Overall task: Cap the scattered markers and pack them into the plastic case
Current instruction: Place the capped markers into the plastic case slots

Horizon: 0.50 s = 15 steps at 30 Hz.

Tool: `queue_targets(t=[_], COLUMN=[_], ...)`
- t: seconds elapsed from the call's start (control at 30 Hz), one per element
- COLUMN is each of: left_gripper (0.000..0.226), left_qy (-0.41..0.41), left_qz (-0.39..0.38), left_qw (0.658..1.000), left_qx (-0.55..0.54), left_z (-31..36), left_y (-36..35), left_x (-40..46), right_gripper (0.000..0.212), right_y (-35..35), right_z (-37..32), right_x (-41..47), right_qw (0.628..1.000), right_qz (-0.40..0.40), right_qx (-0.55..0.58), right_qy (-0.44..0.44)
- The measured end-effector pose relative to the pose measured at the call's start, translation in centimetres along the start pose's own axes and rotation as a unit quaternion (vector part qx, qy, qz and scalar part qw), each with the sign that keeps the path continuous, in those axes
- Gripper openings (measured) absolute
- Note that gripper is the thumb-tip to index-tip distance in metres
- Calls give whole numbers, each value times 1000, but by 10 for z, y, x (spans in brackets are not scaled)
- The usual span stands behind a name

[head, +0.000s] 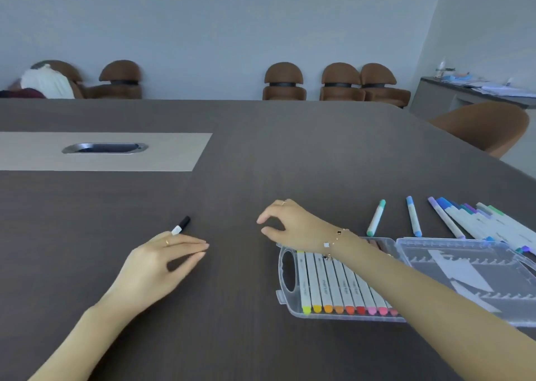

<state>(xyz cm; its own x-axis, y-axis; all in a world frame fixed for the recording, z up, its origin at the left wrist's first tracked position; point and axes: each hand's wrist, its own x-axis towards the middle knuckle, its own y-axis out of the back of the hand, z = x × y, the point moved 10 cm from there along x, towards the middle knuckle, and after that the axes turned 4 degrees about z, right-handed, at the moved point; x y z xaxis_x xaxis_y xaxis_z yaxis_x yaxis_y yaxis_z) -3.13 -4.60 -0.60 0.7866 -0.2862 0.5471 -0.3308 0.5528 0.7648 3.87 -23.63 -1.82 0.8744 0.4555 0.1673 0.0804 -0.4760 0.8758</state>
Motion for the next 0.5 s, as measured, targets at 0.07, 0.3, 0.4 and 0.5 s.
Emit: queue_targets(t=[0.07,0.3,0.4,0.5], left_gripper=[35,28,49,53], left_qy=[30,92,88,94], left_qz=[-40,-97,-111,-130], left_qw=[998,990,989,987], left_qx=[38,44,45,19], left_z=[-41,-93,-95,-88], left_y=[7,21,11,9], left_x=[-15,-15,-18,-17], right_gripper=[31,42,38,26], right_y=[-25,-90,-100,-100], right_z=[-19,-57,-69,-73], right_x=[24,92,107,115], right_qw=[1000,995,996,996], right_qz=[-20,-73,-59,-25], right_qx=[6,54,62,75], right_qy=[4,-34,-39,-40])
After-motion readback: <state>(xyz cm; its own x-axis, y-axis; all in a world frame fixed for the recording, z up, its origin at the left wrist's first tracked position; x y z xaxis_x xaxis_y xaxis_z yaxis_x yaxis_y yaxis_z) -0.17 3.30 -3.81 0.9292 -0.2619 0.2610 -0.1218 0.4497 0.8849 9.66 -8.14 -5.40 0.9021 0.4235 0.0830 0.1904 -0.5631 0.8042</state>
